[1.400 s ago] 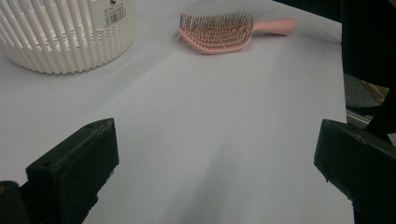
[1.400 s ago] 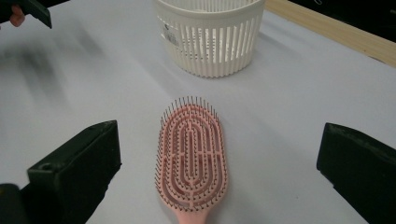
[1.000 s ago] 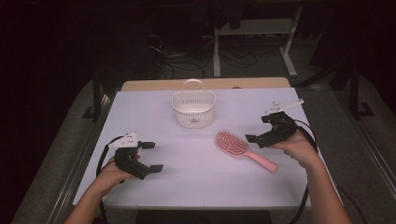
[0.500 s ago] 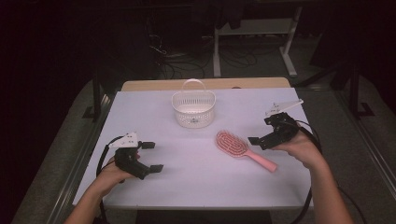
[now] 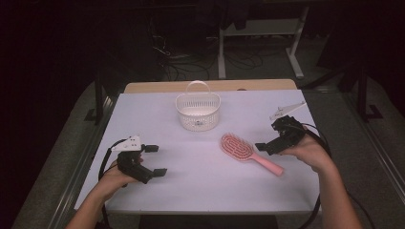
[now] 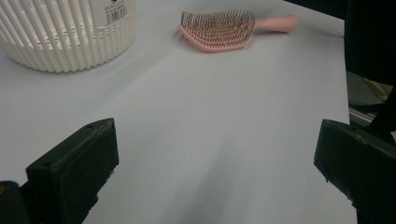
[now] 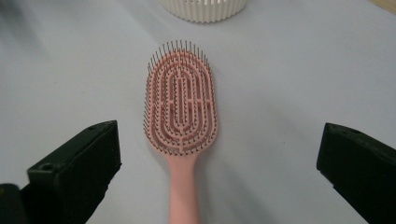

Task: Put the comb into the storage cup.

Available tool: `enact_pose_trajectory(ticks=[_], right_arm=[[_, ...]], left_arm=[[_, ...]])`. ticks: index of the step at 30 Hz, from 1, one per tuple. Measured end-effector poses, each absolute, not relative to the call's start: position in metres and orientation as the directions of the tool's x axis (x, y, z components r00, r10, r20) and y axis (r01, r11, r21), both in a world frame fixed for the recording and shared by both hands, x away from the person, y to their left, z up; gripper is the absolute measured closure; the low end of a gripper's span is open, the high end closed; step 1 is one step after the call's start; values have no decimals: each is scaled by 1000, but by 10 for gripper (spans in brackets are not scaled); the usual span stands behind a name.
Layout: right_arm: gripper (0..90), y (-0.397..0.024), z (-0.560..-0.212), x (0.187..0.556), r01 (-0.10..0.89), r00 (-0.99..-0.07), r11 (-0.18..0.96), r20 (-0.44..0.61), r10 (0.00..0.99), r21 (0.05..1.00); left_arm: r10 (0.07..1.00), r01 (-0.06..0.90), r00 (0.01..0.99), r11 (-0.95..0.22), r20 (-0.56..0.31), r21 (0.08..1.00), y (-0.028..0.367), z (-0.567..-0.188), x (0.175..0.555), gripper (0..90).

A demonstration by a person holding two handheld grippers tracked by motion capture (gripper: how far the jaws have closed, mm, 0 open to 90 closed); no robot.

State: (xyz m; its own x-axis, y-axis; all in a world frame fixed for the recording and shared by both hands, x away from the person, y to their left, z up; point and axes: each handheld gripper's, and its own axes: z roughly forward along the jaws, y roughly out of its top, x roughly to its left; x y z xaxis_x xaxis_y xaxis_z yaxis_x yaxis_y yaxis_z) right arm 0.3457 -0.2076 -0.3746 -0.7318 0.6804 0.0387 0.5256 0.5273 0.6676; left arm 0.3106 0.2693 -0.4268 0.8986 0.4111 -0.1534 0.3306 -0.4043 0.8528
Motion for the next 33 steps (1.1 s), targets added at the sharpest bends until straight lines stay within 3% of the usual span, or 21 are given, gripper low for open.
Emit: enact_pose_trajectory(ticks=[33], right_arm=[[0, -196, -384, 352, 581, -749, 635, 28, 662, 509]], left_arm=[[407, 328, 900, -400, -155, 856, 269, -425, 310, 0]])
